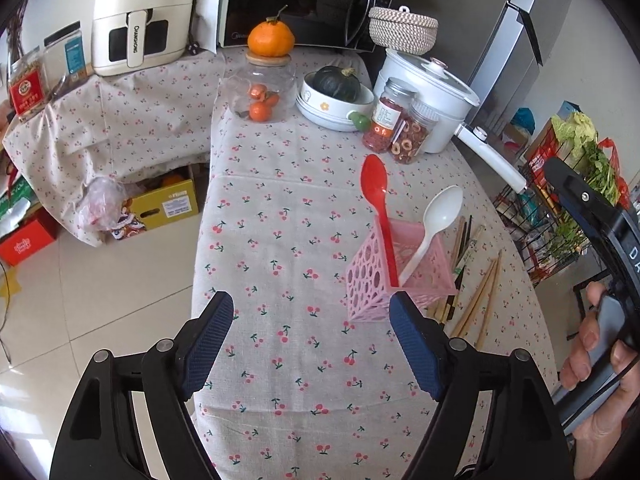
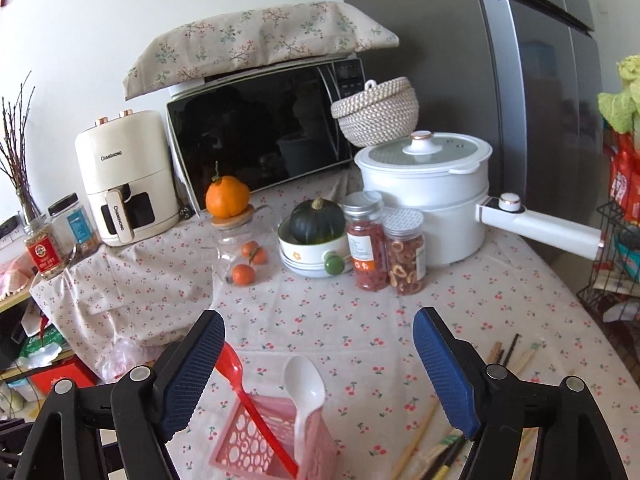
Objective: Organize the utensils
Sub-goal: 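Lower the white spoon into the pink basket and open the right gripper, then withdraw both grippers from the basket toward the chopstick pile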
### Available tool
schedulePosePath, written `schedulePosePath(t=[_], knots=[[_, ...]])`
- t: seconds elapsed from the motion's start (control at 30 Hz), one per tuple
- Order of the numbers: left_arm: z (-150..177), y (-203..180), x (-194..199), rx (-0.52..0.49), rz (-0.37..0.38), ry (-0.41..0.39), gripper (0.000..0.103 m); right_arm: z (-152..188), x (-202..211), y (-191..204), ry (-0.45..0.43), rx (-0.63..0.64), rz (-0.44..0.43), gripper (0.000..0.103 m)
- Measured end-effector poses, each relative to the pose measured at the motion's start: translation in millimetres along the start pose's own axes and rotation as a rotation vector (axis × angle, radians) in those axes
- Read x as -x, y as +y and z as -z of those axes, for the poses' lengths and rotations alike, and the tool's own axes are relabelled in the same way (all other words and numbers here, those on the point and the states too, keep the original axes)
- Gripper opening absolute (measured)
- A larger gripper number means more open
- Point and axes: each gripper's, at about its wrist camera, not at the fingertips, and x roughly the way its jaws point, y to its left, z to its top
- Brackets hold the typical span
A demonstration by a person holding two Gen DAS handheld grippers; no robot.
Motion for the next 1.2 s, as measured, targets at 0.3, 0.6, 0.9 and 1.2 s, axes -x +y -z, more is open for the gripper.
schedulePosePath(t=[0.3, 0.6, 0.9, 1.2], knots=[[16.4, -44.7, 10.5, -0.075, 0.015, 0.046, 0.093, 5.7, 42.3, -50.8, 0.248, -0.007, 0.160, 0.095], [25.6, -70.2, 52.5, -0.080, 0.028, 0.004, 0.103, 16.0, 98.8, -63.6, 0.385, -0.018, 0.270, 0.102], [36.8, -84.2, 82.8, -0.117, 0.032, -0.031, 0.103, 7.1, 121.4, -77.1, 0.389, 0.017, 0.319, 0.102], [34.3, -120.2, 44.9, -0.217, 0.083, 0.051, 0.103, 28.9, 47.7, -121.6, 0.504, -0.099, 0.270, 0.102]])
